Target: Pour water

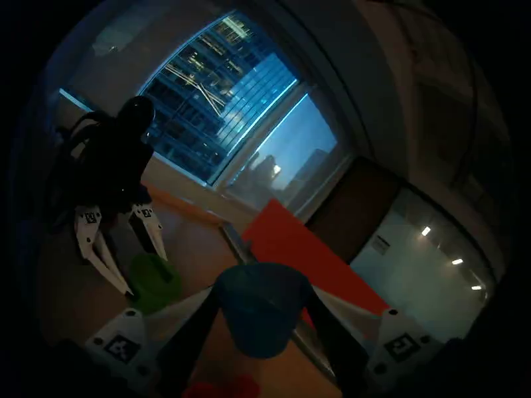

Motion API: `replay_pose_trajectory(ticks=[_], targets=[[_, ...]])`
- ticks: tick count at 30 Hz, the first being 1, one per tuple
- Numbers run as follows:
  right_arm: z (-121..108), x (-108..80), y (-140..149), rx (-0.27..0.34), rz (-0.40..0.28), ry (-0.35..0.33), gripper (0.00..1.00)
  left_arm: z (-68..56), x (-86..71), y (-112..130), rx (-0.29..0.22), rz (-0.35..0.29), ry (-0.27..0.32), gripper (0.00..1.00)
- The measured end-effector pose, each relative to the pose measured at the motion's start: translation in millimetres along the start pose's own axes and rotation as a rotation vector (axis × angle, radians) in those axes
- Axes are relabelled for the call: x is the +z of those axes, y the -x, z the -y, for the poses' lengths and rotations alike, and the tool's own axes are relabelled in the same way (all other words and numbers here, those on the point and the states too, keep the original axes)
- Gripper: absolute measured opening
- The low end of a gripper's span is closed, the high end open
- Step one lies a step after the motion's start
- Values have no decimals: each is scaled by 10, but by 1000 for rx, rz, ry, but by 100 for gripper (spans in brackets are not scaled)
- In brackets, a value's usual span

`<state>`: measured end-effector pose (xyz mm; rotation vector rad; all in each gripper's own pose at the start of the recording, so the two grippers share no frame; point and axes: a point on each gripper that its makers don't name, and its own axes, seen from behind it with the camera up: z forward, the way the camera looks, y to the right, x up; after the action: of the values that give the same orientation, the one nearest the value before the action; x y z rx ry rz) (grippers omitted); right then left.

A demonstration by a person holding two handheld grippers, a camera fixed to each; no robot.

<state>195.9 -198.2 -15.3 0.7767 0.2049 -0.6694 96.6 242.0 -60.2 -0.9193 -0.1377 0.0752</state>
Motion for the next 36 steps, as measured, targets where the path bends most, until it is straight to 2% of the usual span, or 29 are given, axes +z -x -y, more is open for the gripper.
replay_pose_trajectory(ticks=[19,29,36], targets=[[-175,149,-323,-261,-21,22,91,-152,48,-69,9,-13,31,85],[-253,232,-409,-368,-15,27,91,-143,75,-96,6,-18,31,85],[-277,286,-394,-420,-5,33,91,-157,86,-124,7,-22,35,85]])
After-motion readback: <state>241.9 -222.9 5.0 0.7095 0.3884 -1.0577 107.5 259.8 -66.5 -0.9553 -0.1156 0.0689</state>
